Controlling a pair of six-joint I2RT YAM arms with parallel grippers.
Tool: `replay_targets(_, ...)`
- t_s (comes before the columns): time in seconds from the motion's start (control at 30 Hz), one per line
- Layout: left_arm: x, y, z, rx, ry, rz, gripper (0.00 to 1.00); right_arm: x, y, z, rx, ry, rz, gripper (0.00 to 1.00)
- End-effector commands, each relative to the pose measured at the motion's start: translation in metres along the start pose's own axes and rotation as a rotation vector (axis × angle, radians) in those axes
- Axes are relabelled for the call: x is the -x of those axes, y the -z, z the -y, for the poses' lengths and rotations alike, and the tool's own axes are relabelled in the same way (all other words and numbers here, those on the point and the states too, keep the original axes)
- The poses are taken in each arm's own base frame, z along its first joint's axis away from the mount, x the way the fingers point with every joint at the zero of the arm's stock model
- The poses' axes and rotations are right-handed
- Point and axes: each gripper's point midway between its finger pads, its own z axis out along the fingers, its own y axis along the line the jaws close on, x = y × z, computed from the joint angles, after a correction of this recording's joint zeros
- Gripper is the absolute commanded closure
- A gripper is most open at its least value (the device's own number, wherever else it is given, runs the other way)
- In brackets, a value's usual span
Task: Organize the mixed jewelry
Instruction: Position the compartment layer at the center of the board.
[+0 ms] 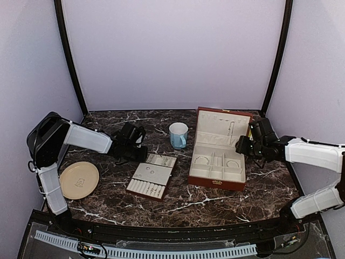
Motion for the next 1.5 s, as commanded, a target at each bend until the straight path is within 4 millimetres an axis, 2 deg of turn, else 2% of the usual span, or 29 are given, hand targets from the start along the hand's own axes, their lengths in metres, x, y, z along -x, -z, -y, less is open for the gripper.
replay_targets(0.0,0.003,0.007,0.012,-0.070,-0.083,-0.015,1.00,0.020,0.014,-0.008,0.019,0.002,0.034,0.41)
replay_targets(0.13,-0.002,0.016,0.025,-0.153,-0.172,-0.017,1.00,0.030,0.033,-0.018,0.071,0.031,0.046,0.42)
replay_targets(0.23,-0.007,0.027,0.032,-0.206,-0.239,-0.016,1.00,0.030,0.047,-0.039,0.186,0.092,0.020,0.42)
replay_targets(0.4,-0.014,0.059,0.060,-0.315,-0.414,-0.016,1.00,0.001,0.063,-0.091,0.407,0.202,-0.097,0.47)
replay_targets(0.5,-0.013,0.073,0.080,-0.356,-0.508,-0.017,1.00,-0.020,0.064,-0.118,0.450,0.256,-0.150,0.49)
replay_targets(0.6,-0.019,0.078,0.097,-0.371,-0.580,-0.037,1.00,-0.045,0.066,-0.146,0.489,0.298,-0.200,0.50)
replay_targets(0.8,-0.052,0.063,0.108,-0.330,-0.746,-0.113,1.00,-0.091,0.057,-0.170,0.532,0.293,-0.281,0.52)
replay_targets(0.93,-0.067,0.053,0.103,-0.276,-0.833,-0.134,1.00,-0.109,0.057,-0.179,0.561,0.257,-0.302,0.52)
replay_targets(1.03,-0.074,0.052,0.108,-0.299,-0.857,-0.130,1.00,-0.121,0.062,-0.192,0.596,0.260,-0.318,0.52)
replay_targets(1.17,-0.081,0.046,0.110,-0.325,-0.847,-0.129,0.93,-0.142,0.066,-0.208,0.602,0.300,-0.347,0.57)
replay_targets(1.3,-0.080,0.040,0.112,-0.323,-0.821,-0.121,0.75,-0.158,0.070,-0.218,0.590,0.334,-0.376,0.58)
replay_targets(1.37,-0.076,0.045,0.116,-0.339,-0.804,-0.093,0.64,-0.161,0.072,-0.223,0.581,0.348,-0.366,0.58)
replay_targets(1.4,-0.068,0.051,0.120,-0.348,-0.788,-0.053,0.61,-0.165,0.073,-0.224,0.575,0.360,-0.370,0.58)
replay_targets(1.43,-0.068,0.053,0.118,-0.347,-0.779,-0.044,0.57,-0.167,0.074,-0.227,0.571,0.373,-0.374,0.59)
replay_targets(1.47,-0.057,0.063,0.119,-0.342,-0.755,0.003,0.56,-0.170,0.075,-0.229,0.565,0.385,-0.376,0.60)
